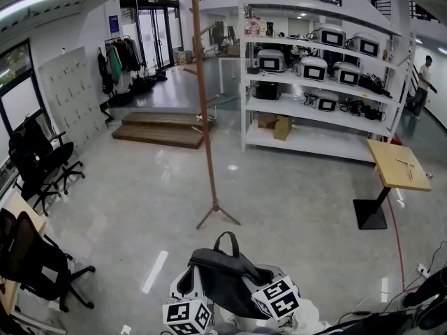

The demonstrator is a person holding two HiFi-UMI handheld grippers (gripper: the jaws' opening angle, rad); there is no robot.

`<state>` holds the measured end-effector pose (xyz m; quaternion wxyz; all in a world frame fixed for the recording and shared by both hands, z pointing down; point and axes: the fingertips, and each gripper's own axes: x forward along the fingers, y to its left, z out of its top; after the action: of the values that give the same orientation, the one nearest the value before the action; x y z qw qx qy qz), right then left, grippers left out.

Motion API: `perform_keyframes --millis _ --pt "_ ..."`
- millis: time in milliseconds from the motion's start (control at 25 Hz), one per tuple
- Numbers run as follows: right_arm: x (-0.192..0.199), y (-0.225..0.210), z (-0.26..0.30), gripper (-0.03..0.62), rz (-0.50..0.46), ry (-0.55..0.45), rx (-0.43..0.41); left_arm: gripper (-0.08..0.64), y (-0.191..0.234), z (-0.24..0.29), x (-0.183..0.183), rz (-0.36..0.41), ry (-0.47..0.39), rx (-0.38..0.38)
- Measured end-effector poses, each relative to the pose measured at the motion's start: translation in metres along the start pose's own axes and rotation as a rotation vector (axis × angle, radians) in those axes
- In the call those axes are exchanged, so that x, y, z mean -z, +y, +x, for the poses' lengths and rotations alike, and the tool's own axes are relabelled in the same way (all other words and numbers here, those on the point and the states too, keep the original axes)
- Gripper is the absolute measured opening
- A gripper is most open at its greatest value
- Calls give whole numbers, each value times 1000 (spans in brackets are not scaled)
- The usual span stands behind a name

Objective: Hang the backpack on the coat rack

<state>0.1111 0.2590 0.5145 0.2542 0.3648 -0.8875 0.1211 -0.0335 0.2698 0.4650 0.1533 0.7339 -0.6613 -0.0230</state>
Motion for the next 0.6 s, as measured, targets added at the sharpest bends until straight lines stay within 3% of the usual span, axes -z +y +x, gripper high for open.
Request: perform_keyframes --millis 600 --pt "-50 -41 71 115 -1 6 24 2 40 88 -27 1 -2 22"
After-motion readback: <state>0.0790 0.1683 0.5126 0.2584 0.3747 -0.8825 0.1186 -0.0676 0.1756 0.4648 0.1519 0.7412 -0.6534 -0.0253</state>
